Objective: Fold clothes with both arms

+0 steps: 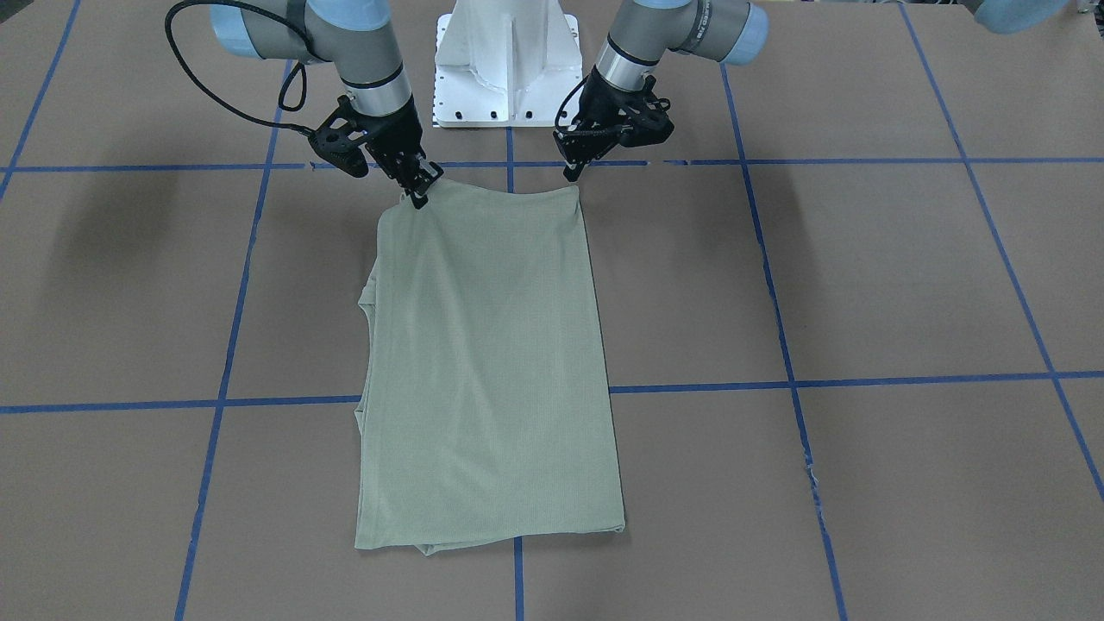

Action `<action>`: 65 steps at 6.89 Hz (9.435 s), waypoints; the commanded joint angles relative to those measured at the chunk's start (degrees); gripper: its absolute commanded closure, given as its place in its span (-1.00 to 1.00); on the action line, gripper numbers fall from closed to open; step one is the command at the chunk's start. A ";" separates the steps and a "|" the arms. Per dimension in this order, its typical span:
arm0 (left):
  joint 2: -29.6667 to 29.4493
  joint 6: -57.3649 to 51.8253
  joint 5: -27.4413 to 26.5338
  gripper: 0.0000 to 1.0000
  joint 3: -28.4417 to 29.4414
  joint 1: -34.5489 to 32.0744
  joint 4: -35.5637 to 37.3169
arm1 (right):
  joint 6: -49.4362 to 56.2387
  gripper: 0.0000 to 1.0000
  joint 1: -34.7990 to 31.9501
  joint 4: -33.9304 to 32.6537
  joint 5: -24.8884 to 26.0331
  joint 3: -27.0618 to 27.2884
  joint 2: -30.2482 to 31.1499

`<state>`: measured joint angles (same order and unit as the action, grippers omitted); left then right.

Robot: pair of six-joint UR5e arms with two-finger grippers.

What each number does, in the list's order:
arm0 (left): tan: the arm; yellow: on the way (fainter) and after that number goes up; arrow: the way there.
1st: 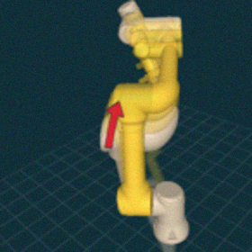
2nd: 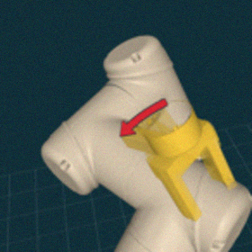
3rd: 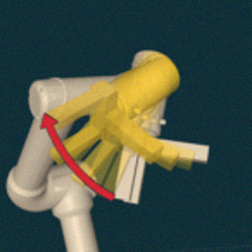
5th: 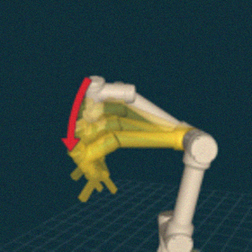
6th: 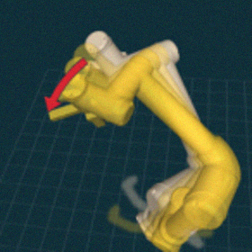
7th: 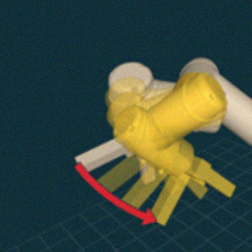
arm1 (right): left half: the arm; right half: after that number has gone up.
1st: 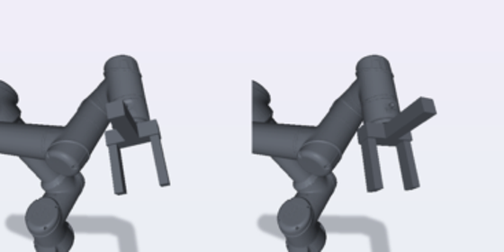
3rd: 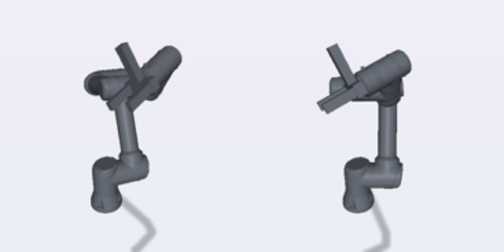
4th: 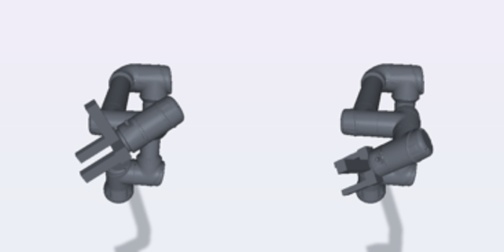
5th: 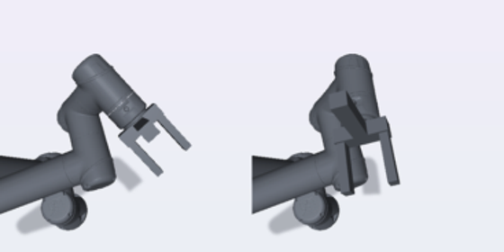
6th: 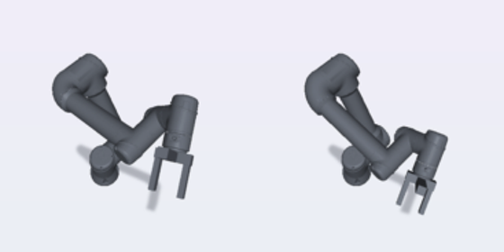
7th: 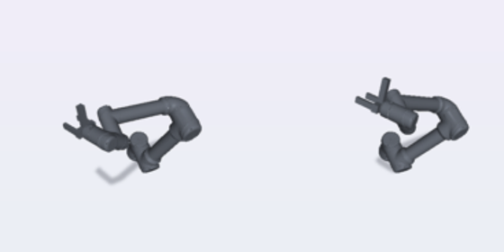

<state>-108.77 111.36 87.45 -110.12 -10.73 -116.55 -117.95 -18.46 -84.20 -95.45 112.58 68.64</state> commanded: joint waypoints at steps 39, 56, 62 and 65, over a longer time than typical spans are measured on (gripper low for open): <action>-10.46 -43.09 11.18 -0.23 23.25 -32.83 -14.14 | 57.93 -1.00 -46.79 15.91 -32.81 -40.08 -9.80; 18.06 -113.73 49.48 -1.00 14.04 -79.27 19.00 | 123.75 -1.00 -72.86 -14.50 -38.50 -24.43 15.11; 20.25 -113.55 49.31 -1.00 14.58 -79.27 19.17 | 123.67 -1.00 -72.69 -14.50 -38.85 -24.61 15.20; 20.62 -113.29 49.83 -1.00 17.39 -79.18 19.26 | 123.49 -1.00 -72.42 -14.50 -38.85 -24.87 15.12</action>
<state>-87.91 -1.96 136.87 -93.91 -89.93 -97.32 5.59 -90.93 -98.70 -134.29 87.69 83.83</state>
